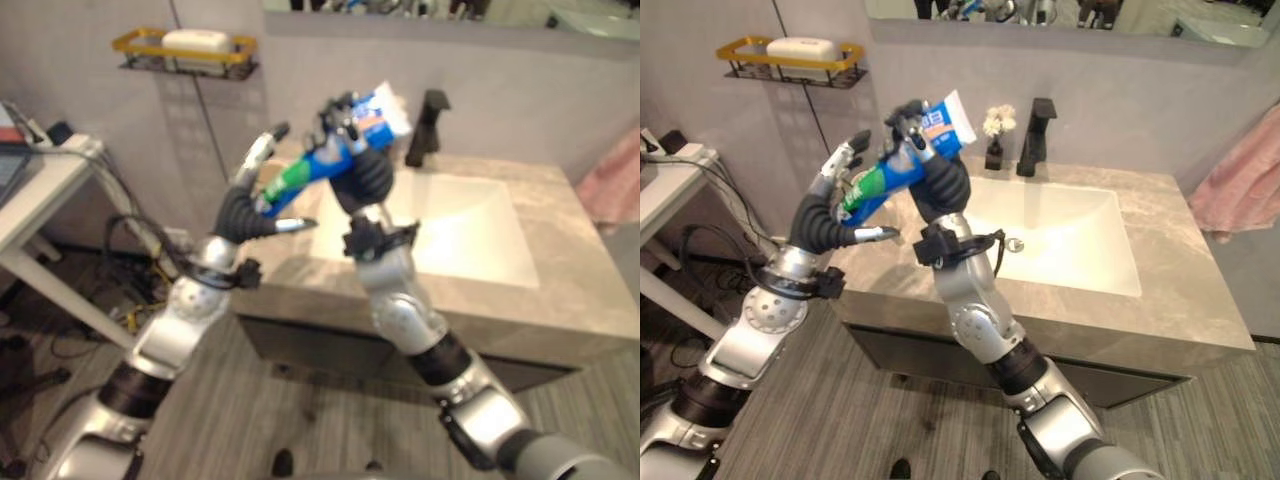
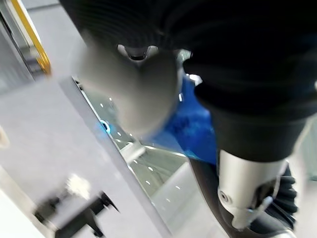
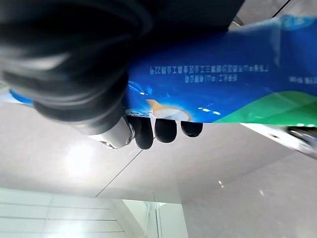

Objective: Put brush and paste in cup on sink, flatten towel.

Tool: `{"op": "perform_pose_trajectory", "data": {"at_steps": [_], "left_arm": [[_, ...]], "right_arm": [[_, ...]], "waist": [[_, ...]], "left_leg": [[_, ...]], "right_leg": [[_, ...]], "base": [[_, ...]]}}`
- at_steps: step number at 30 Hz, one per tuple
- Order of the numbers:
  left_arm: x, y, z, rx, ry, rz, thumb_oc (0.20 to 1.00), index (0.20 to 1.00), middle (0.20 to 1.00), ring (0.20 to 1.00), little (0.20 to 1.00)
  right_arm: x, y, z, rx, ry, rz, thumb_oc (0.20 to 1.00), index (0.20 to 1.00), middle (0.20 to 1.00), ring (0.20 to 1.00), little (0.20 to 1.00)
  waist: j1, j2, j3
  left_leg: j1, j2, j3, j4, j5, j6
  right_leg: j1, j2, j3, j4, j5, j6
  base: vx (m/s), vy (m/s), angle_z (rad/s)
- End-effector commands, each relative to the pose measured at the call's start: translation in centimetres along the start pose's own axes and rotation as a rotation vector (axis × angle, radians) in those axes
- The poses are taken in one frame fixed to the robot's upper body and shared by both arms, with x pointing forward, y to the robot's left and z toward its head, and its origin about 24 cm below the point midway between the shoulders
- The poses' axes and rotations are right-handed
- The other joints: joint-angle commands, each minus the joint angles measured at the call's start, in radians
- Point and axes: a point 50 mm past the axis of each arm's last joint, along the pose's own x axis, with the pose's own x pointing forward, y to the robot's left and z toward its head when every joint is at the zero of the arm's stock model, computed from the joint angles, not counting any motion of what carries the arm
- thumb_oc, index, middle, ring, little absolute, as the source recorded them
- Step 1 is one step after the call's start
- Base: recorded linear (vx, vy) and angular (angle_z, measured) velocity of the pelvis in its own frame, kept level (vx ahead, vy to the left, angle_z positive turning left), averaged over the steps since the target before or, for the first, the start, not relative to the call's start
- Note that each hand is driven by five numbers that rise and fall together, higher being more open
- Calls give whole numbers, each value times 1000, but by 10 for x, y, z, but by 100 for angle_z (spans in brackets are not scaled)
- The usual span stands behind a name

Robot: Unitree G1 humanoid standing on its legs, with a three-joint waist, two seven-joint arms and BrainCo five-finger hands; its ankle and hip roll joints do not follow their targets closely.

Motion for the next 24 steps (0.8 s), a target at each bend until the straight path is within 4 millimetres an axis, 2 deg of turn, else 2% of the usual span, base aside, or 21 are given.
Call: {"op": "perform_pose_trajectory", "data": {"at_steps": [1,3,4,5,7,8,9,10,12,14,15,16,17,18,19,21,24], "left_arm": [[4,27,13,155,-77,-12,1000,1000,1000,1000,1000],[-30,49,7,181,12,5,1000,1000,1000,1000,1000],[-30,50,8,181,13,6,1000,1000,1000,1000,1000],[-45,58,6,148,52,34,1000,1000,1000,1000,1000],[-61,65,2,63,103,56,1000,1000,1000,1000,1000],[-62,66,2,62,104,56,1000,1000,1000,1000,1000],[-87,71,-17,-91,233,116,1000,1000,1000,1000,1000],[-87,71,-17,-92,233,115,1000,1000,1000,1000,1000],[-123,75,-44,-129,430,185,1000,1000,1000,1000,1000],[-190,91,-72,-41,756,205,1000,1000,1000,1000,1000],[-190,91,-73,-41,756,205,1000,1000,1000,1000,1000],[-228,94,-89,-18,934,266,1000,1000,1000,1000,1000],[-227,93,-90,-19,932,263,1000,1000,1000,1000,1000],[-256,91,-101,5,1077,259,1000,1000,1000,1000,1000],[-265,87,-106,8,1124,252,1000,1000,1000,1000,1000],[-268,84,-107,9,1142,242,1000,1000,1000,1000,1000],[-290,73,-116,-4,1246,235,1000,1000,1000,1000,1000]], "right_arm": [[15,18,41,-10,-247,72,200,200,200,200,200],[15,0,64,-92,-336,6,200,200,200,200,200],[15,1,64,-90,-335,7,200,200,200,200,200],[13,-5,74,-130,-377,-12,200,200,200,200,200],[13,-8,88,-185,-424,-10,200,200,200,200,200],[13,-7,87,-184,-423,-10,200,200,200,200,200],[12,-12,100,-243,-463,-18,200,200,200,200,200],[12,-12,99,-242,-462,-18,200,200,200,200,200],[9,-19,110,-313,-487,-30,200,200,200,200,200],[0,-39,132,-411,-550,-114,200,200,200,200,200],[0,-39,132,-410,-550,-114,200,200,200,200,200],[-7,-50,143,-473,-574,-175,200,200,200,200,200],[-7,-50,144,-477,-576,-177,200,200,200,200,200],[-11,-57,150,-517,-586,-210,200,200,200,200,200],[-13,-61,154,-526,-591,-235,200,200,200,200,200],[-15,-64,157,-540,-597,-252,200,200,200,200,200],[-14,-70,163,-559,-610,-284,200,200,200,200,200]], "waist": [[25,-46,-3],[69,-47,6],[64,-47,5],[93,-48,14],[115,-48,17],[109,-48,15],[144,-49,26],[141,-49,25],[174,-54,29],[230,-64,37],[230,-64,37],[253,-75,39],[254,-74,39],[263,-82,40],[270,-88,42],[274,-90,43],[277,-100,44]], "left_leg": [[-14,-18,-42,12,-85,52],[-26,-29,-85,12,-79,49],[-29,-30,-88,12,-75,50],[-36,-36,-110,12,-72,48],[-49,-46,-140,12,-65,48],[-53,-48,-145,12,-61,49],[-63,-54,-172,12,-57,49],[-63,-55,-174,12,-57,49],[-64,-57,-195,12,-67,46],[-75,-66,-225,12,-64,50],[-75,-66,-226,12,-64,50],[-79,-71,-239,12,-63,49],[-80,-72,-241,12,-63,49],[-84,-73,-249,12,-62,48],[-86,-74,-255,12,-62,48],[-88,-75,-258,12,-62,48],[-90,-75,-258,12,-62,48]], "right_leg": [[56,-81,-50,1,-83,63],[71,-85,-91,1,-91,64],[70,-87,-94,1,-89,64],[75,-88,-113,1,-93,64],[81,-91,-142,1,-97,65],[79,-93,-147,1,-95,65],[85,-94,-170,1,-98,65],[85,-94,-171,1,-99,65],[98,-94,-180,1,-115,69],[109,-98,-214,1,-118,75],[109,-98,-214,1,-118,75],[114,-99,-227,1,-122,77],[114,-100,-229,1,-122,77],[117,-100,-239,1,-125,78],[118,-100,-243,1,-126,79],[118,-99,-245,1,-127,79],[116,-97,-242,1,-128,79]], "base": [[19,7,30],[39,10,40],[33,10,49],[10,4,48],[21,9,50],[22,7,49],[8,2,57],[72,-18,51],[94,-10,47],[76,32,31],[67,29,32],[35,11,42],[59,25,45],[39,17,40],[48,21,32],[22,10,16],[23,25,7]]}}
